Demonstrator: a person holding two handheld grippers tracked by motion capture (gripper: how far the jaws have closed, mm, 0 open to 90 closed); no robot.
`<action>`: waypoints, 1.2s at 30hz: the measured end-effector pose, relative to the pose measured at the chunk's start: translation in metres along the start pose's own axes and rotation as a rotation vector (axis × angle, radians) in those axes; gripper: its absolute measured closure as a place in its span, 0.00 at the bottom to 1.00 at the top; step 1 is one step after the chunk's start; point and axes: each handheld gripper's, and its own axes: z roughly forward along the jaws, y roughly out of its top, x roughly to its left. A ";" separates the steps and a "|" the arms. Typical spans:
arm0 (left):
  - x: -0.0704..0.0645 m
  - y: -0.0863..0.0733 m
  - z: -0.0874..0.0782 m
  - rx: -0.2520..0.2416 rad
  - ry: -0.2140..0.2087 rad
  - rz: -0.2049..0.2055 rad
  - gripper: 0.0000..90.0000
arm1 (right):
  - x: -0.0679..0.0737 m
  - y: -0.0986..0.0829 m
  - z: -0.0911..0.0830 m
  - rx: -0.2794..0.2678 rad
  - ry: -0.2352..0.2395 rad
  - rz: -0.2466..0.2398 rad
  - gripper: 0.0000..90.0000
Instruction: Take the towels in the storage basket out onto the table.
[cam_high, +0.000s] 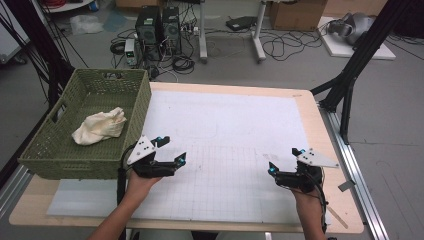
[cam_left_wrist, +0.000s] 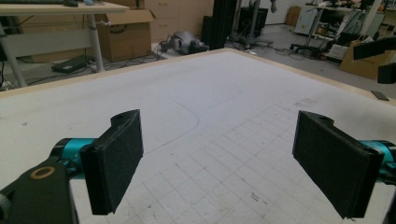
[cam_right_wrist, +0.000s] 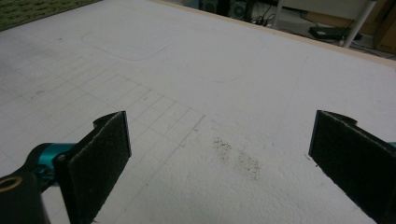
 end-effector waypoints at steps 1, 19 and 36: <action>0.000 0.000 0.000 0.000 0.001 0.001 0.19 | 0.000 0.000 0.001 0.008 0.000 -0.003 0.05; -0.002 0.007 0.000 -0.012 -0.006 0.012 0.19 | -0.002 0.001 0.001 0.009 0.020 0.039 0.06; 0.003 0.049 -0.019 -0.040 -0.006 -0.003 0.18 | 0.002 0.003 0.006 0.027 0.067 0.020 0.07</action>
